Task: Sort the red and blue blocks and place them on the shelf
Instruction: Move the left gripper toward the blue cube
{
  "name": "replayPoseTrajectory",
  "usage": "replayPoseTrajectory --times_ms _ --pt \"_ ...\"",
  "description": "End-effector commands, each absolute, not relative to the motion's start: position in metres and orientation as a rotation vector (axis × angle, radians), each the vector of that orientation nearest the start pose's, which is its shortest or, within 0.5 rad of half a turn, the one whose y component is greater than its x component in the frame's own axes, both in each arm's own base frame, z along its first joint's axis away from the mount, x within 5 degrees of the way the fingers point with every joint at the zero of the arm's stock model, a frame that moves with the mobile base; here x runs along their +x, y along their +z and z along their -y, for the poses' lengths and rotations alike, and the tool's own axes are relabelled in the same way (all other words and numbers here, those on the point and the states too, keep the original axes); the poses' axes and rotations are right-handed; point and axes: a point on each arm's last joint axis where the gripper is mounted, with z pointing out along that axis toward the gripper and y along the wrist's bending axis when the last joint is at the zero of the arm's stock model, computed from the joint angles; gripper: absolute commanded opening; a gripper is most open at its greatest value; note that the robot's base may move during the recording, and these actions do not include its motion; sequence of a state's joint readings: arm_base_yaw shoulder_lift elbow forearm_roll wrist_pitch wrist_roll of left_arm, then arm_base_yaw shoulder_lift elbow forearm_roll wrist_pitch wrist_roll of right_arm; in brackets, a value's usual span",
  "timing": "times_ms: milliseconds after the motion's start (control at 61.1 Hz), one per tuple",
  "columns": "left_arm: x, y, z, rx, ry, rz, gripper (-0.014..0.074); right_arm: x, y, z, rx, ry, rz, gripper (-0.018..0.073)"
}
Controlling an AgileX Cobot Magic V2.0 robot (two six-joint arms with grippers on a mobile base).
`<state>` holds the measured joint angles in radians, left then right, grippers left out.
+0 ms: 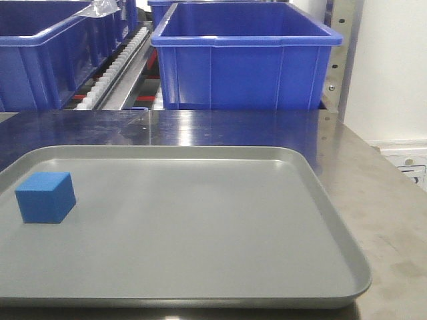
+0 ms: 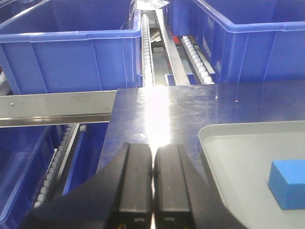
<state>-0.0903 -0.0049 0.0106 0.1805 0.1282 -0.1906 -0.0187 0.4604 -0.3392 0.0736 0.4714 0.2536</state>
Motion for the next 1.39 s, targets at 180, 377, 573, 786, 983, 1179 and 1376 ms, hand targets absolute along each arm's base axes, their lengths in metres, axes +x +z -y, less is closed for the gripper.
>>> replayPoseTrajectory --times_ms 180,377,573,786,983,1179,1376 --pt "0.059 0.205 0.005 0.042 -0.084 -1.565 0.0132 0.099 0.268 0.000 0.312 0.214 -1.949 0.0067" --pt "0.075 0.257 0.007 0.035 -0.107 -1.597 0.0132 0.099 0.268 0.000 0.312 0.214 -1.949 0.0067" --pt "0.119 0.306 0.010 0.031 -0.084 -1.807 0.0132 0.099 0.268 0.000 0.312 0.214 -1.949 0.0067" --pt "0.154 0.310 0.014 0.037 -0.064 -1.933 0.0132 0.099 0.268 0.000 0.312 0.214 -1.949 0.0067" --pt "0.168 0.299 0.018 0.029 -0.099 -2.001 0.0132 0.099 0.268 0.000 0.312 0.214 -1.949 0.0067" --pt "0.178 0.287 0.022 -0.040 -0.165 -2.083 0.0132 0.099 0.268 0.000 0.312 0.214 -1.950 0.0067" --pt "0.189 0.275 0.023 -0.041 -0.157 -2.148 0.0132 0.099 0.268 0.000 0.312 0.214 -1.950 0.0067"
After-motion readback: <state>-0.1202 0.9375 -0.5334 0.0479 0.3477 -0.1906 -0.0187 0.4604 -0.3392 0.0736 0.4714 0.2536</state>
